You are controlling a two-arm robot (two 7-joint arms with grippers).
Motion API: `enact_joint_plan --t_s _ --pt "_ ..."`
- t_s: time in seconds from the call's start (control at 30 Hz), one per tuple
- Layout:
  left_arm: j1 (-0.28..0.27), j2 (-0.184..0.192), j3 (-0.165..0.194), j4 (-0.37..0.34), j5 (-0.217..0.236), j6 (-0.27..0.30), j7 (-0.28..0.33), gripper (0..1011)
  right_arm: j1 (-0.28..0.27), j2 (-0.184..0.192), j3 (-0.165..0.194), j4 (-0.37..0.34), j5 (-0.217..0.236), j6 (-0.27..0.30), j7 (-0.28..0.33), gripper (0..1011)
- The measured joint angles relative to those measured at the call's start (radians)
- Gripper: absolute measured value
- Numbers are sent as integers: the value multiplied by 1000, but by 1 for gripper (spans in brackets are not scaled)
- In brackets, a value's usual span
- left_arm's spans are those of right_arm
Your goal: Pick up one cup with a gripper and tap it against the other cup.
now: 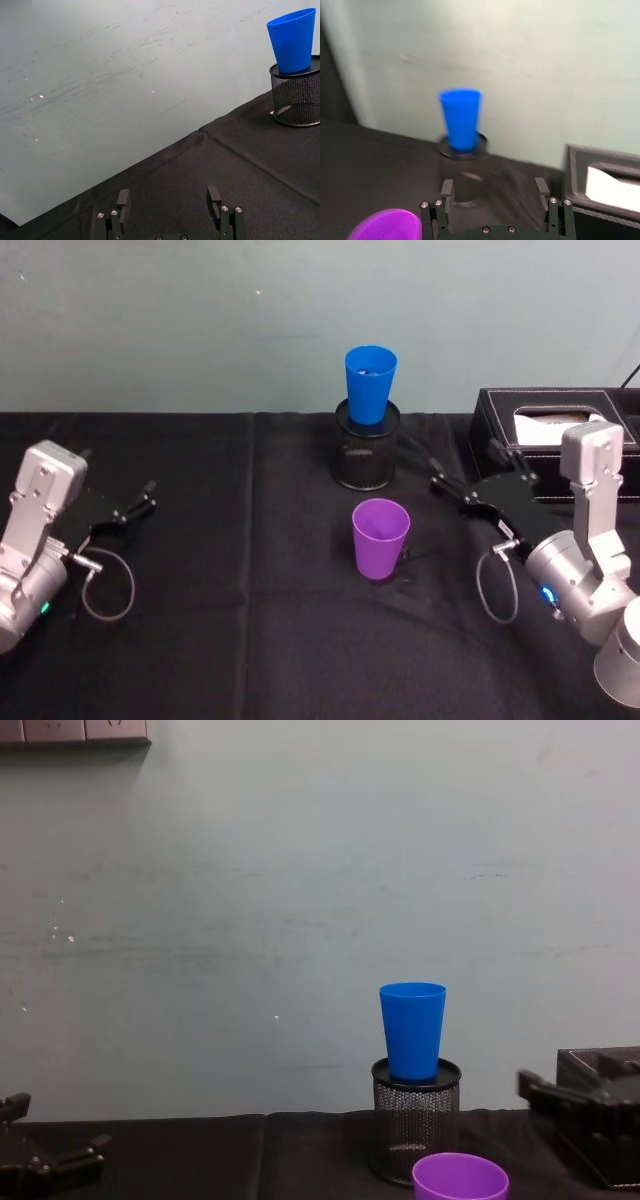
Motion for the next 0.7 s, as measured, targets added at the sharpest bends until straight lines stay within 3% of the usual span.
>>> enact_joint_plan --t_s 0.2,0.7 --pt "0 0 0 0 0 0 0 1000 8 -18 3 -1 -64 136 -90 1004" --pt "0 0 0 0 0 0 0 1000 8 -44 21 5 -111 148 -109 1004"
